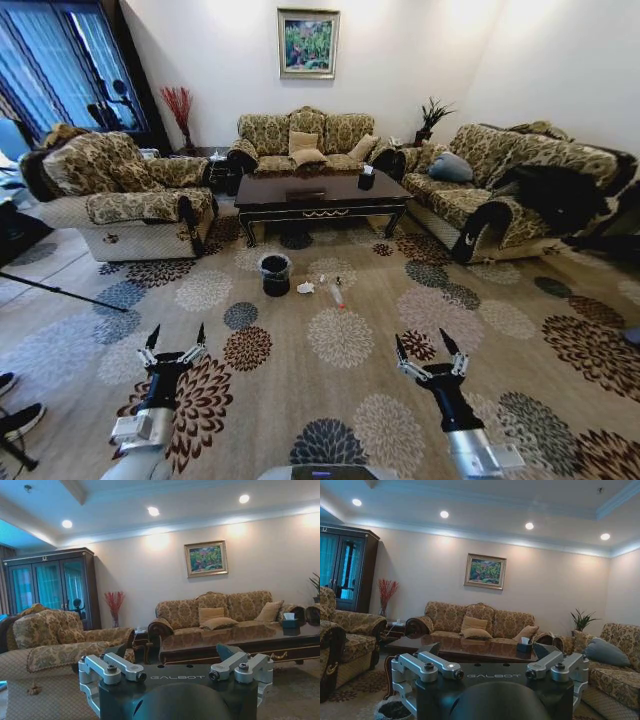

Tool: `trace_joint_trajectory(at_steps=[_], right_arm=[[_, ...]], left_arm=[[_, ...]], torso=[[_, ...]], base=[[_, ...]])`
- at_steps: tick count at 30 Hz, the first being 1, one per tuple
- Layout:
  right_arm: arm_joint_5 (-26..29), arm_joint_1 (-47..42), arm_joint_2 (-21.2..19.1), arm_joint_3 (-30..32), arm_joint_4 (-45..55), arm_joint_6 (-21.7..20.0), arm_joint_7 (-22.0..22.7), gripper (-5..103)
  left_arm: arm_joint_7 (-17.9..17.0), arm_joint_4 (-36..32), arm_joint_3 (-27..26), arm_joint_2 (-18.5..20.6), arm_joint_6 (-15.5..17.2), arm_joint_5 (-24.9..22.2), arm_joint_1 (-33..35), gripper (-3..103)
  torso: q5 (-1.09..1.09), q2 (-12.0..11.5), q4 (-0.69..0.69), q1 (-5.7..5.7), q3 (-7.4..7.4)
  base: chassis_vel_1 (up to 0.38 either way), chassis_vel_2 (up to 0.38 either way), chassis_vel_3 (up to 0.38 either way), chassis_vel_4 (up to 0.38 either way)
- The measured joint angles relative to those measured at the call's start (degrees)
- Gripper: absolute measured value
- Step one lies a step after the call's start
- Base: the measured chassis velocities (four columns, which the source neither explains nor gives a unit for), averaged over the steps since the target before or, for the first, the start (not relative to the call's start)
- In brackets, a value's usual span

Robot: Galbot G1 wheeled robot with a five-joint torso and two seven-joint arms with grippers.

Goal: Move to the front of the table and pick up the trash from the floor, then place it into the trash bin.

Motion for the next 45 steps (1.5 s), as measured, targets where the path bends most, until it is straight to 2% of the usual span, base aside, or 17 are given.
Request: trace_joint_trajectory(at_steps=[21,33,45], right_arm=[[-1.12,0.29,0.42,-0.69,-1.0,1.36,1.05,100],[-1.65,0.34,0.52,-0.65,-1.34,1.78,1.55,100],[-1.83,0.92,0.41,-0.66,-2.23,1.88,2.52,100]], left_arm=[[0.09,1.71,-0.38,-0.84,-1.9,0.32,0.49,100],[-0.37,2.07,-0.24,-1.11,-2.0,-0.3,0.51,100],[-0.26,2.26,0.22,-1.14,-2.2,-0.37,0.21,100]], torso=[[-0.01,-5.92,-0.01,-2.66,-3.28],[-0.01,-7.97,0.0,-3.57,-4.43],[-0.01,-11.48,0.0,-5.16,-6.34]], base=[[0.0,0.0,0.0,0.0],[0.0,0.0,0.0,0.0],[0.0,0.0,0.0,0.0]])
